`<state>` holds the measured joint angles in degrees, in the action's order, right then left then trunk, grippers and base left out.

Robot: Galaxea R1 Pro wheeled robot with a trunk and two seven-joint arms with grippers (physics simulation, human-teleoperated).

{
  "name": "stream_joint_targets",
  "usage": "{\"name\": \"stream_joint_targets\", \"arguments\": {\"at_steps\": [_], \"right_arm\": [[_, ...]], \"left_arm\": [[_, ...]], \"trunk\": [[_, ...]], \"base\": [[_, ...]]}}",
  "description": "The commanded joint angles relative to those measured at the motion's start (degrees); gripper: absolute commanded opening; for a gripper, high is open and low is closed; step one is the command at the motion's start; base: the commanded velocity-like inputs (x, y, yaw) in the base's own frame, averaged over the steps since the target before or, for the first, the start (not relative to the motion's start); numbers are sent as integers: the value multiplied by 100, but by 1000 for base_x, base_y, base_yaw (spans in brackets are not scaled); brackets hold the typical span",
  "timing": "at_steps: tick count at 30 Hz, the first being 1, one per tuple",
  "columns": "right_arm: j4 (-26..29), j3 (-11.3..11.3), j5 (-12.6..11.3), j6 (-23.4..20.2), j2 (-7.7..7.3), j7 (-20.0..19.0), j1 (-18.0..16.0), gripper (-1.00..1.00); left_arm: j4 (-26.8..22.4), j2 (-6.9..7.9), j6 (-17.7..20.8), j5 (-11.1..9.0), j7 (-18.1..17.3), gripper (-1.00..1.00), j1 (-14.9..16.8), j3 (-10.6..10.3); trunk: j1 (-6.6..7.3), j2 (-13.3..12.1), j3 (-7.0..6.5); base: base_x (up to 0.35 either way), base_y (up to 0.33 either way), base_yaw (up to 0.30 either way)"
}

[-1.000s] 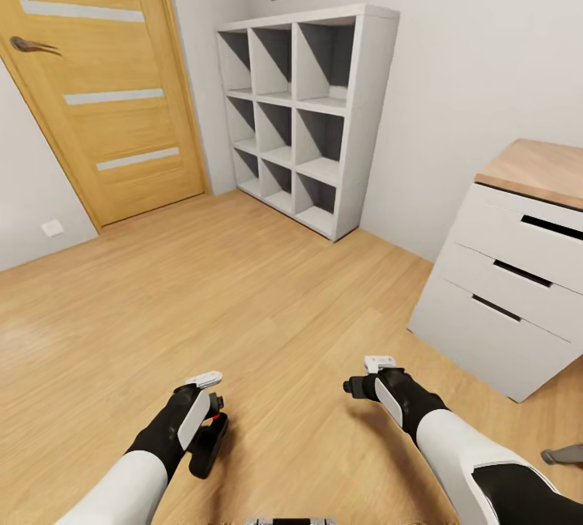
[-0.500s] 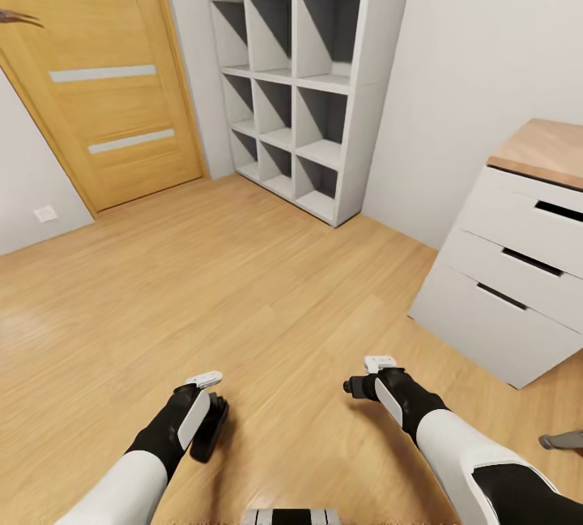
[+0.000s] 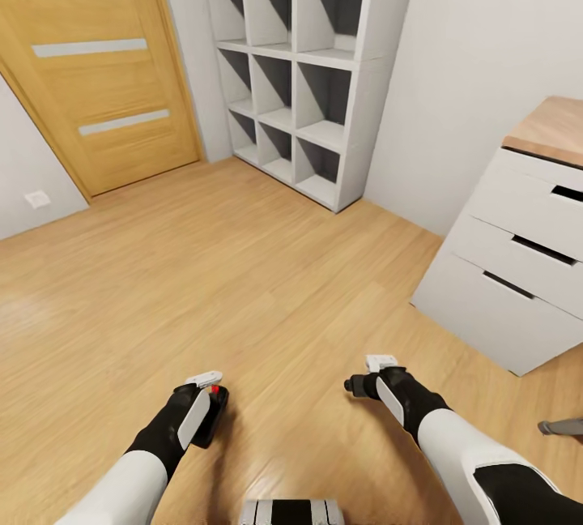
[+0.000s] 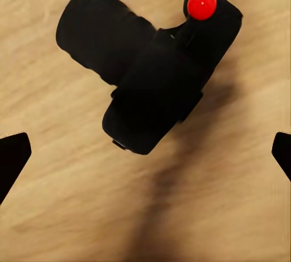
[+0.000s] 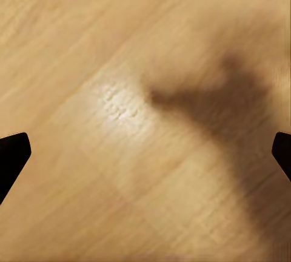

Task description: Attach the digital camera to the camera tripod in the bedroom.

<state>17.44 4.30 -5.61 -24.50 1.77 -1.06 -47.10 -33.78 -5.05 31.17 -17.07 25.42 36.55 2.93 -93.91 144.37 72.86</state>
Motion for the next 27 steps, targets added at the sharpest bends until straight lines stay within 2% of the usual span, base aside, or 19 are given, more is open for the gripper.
{"name": "stream_joint_targets", "arguments": {"at_steps": [1, 27], "right_arm": [[10, 45, -58, -28, -6, 12, -1, 100], [6, 62, -37, -22, 7, 88, -1, 100]], "left_arm": [[-9, -4, 12, -60, 41, 100, 1, 15], [1, -4, 12, -51, 34, 100, 1, 6]], "trunk": [[-1, 3, 27], [-68, 38, 603]], "base": [[0, 0, 0], [0, 0, 0]]}}
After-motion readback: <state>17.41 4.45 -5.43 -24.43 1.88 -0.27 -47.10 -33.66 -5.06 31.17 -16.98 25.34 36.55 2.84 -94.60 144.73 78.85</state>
